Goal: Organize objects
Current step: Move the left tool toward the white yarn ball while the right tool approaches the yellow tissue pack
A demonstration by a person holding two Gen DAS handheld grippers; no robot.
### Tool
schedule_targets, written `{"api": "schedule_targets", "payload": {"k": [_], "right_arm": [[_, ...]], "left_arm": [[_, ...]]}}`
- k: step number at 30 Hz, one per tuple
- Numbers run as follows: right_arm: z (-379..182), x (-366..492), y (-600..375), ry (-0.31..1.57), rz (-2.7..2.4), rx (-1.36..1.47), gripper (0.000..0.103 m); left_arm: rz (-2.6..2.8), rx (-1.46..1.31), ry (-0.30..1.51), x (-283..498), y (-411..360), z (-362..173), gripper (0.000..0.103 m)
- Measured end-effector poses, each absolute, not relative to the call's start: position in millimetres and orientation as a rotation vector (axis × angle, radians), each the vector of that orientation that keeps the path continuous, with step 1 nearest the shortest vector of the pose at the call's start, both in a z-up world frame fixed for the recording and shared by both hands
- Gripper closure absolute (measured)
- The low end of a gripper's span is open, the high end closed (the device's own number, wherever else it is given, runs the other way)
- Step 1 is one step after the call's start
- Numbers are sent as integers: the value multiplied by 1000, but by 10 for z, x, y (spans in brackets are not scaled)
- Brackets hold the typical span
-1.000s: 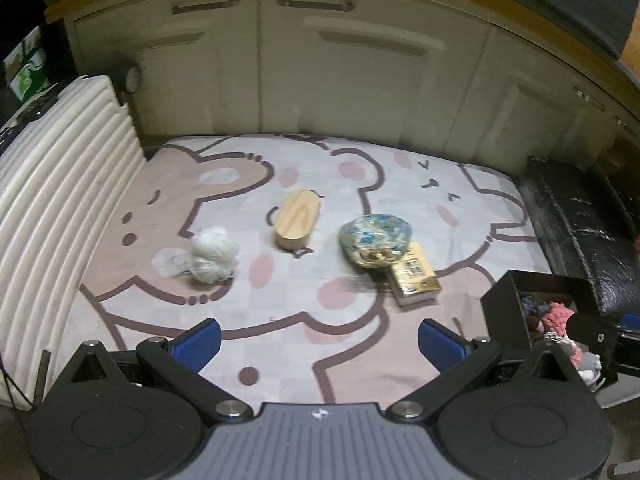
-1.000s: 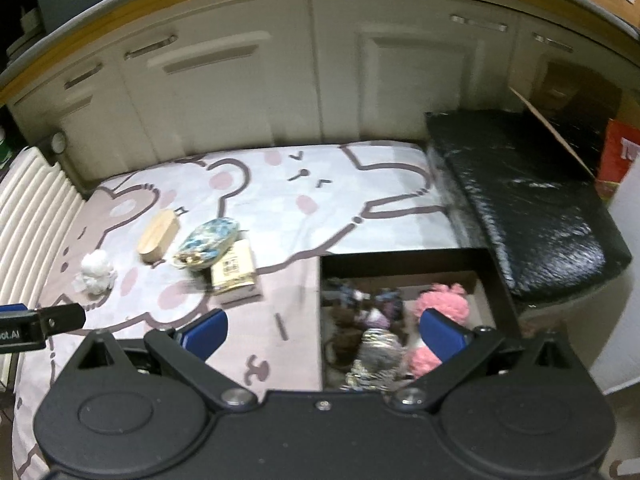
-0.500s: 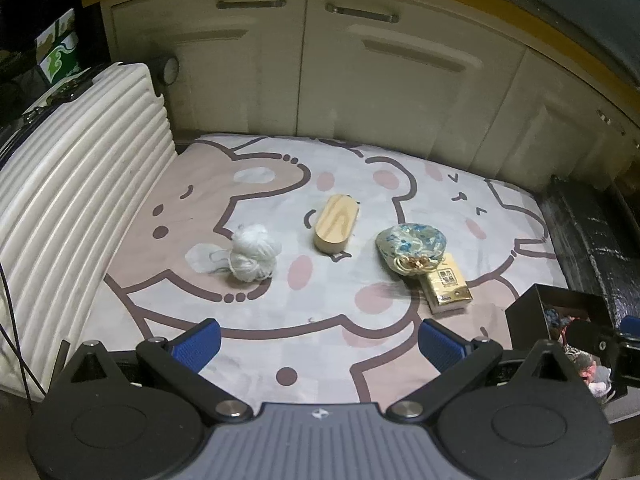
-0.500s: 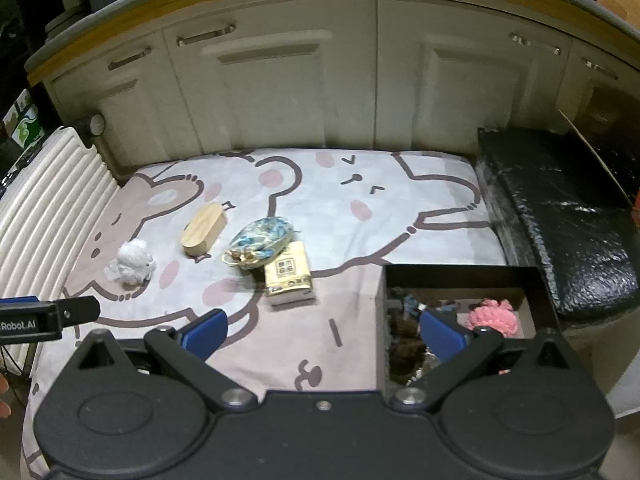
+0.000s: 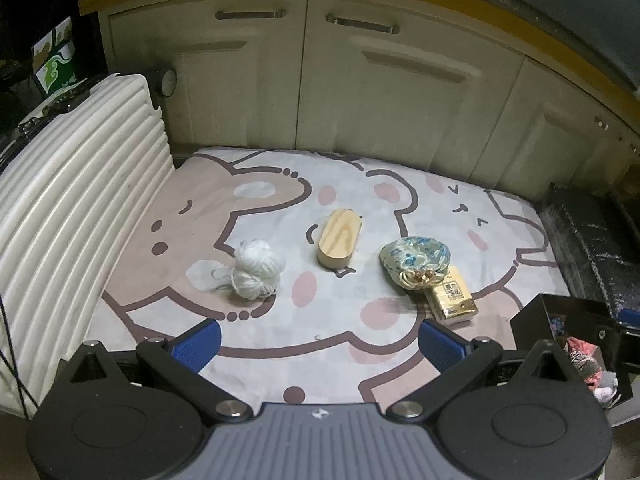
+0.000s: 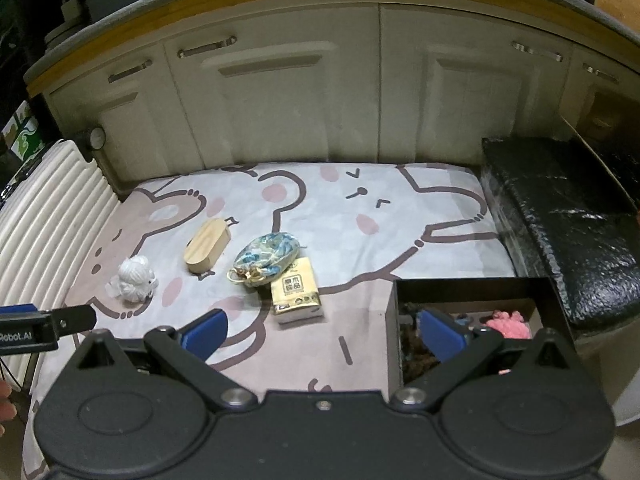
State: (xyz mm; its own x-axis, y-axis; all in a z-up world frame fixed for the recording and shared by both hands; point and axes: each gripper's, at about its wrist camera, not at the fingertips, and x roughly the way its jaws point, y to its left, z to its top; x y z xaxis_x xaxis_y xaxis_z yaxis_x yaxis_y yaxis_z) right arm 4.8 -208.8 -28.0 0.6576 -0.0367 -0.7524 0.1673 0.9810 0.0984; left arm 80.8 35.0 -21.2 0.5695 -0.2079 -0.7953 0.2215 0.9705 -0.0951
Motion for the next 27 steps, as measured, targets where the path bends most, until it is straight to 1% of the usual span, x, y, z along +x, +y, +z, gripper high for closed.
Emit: {"api": "schedule_targets", "payload": {"k": [9, 18, 22, 27], "right_arm": [[-194, 235, -2051, 795, -82, 110, 0], [-216, 661, -2001, 815, -62, 112, 0], [-307, 886, -1950, 825, -56, 66, 0], [-567, 1129, -2007, 867, -80, 129, 0]], "left_arm": [[-245, 22, 897, 1001, 340, -104, 0], [-234, 63, 914, 1401, 242, -106, 0], [-230, 64, 939, 1611, 210, -189, 7], [-232, 71, 961, 1838, 203, -373, 8]]}}
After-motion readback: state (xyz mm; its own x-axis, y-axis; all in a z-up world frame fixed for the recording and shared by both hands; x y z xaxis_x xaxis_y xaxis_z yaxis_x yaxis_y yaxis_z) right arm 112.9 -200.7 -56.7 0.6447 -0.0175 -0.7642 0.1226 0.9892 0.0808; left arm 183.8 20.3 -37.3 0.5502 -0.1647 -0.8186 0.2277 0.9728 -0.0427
